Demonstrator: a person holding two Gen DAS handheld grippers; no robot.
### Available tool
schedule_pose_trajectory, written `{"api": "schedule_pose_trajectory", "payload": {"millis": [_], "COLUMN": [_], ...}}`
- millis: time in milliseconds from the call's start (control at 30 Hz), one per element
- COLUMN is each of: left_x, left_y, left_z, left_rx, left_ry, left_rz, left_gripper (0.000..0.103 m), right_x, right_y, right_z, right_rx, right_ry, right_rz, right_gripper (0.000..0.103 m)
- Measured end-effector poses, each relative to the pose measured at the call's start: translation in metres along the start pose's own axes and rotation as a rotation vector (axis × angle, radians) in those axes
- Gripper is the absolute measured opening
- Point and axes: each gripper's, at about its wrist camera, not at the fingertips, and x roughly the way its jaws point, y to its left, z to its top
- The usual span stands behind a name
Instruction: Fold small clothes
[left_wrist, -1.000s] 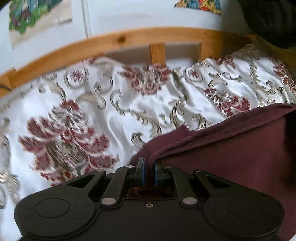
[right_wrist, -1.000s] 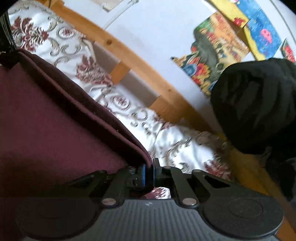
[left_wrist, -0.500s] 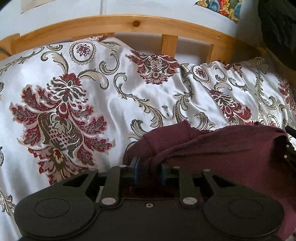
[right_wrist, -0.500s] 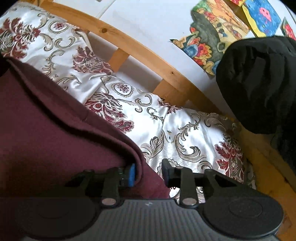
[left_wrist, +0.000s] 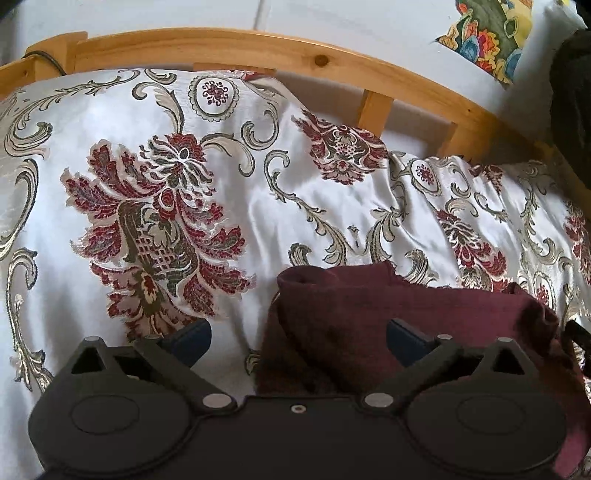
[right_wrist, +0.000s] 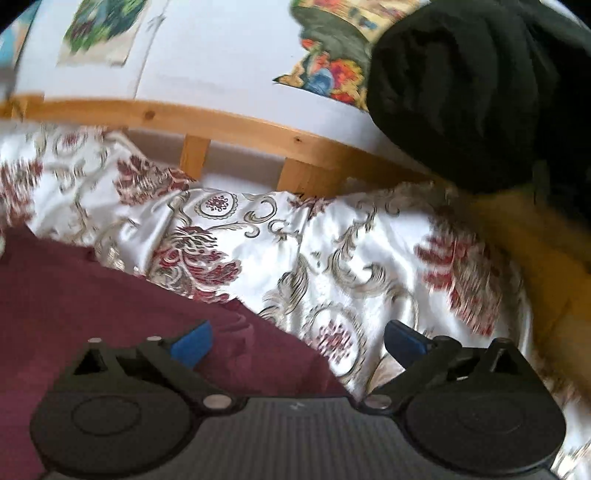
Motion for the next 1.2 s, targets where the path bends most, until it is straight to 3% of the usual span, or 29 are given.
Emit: {"api": "schedule_pose_trajectory", "payload": {"millis": [167,333,467,500,533,600,800,933,1100,1200], "left_x": [-0.009,-0.031,-0.046,-0.048,-0.049,-0.049,-0.044,-0.051,-0.067,-0.066], "left_y": [-0.005,-0.008,-0.011,-0.011,-0.012,-0.012,-0.009,-0.007,-0.009,-0.014], "left_z": [-0.007,-0.026,-0.038,-0.039,-0.041,-0.042,-0.046,-0.046,-0.047,-0.051], "left_rx": [0.045,0.066,0.107,0.12,0.133,0.149,0.144,0.101,0.058,0.065], "left_ry": [0.014,0.049,0.054,0.051,0.052,0.066,0.098,0.068,0.015,0.039], "left_rz": [-0.001,-0.013,0.023,0.039,0.062,0.094,0.147,0.147,0.047,-0.014], "left_gripper": [0.101,0.102,0.102,0.102,0.102,0.102,0.101,0.1,0.094,0.08], "right_x": [-0.01,-0.015,-0.004,0.0,0.004,0.012,0.005,0.002,0.001,0.001], "right_y": [-0.019,-0.013,-0.007,-0.005,-0.004,-0.006,-0.041,-0.059,-0.066,-0.064], "right_z": [-0.012,-0.015,-0.021,-0.023,-0.026,-0.029,-0.029,-0.036,-0.041,-0.04], "right_rx": [0.184,0.157,0.11,0.101,0.096,0.114,0.337,0.424,0.476,0.48], "right_ry": [0.095,0.133,0.16,0.17,0.181,0.204,0.17,0.201,0.214,0.211], "right_rz": [0.117,0.144,0.102,0.095,0.09,0.081,0.068,0.064,0.089,0.099], "right_gripper": [0.102,0.088,0.078,0.071,0.045,0.007,0.005,0.004,0.007,0.012]}}
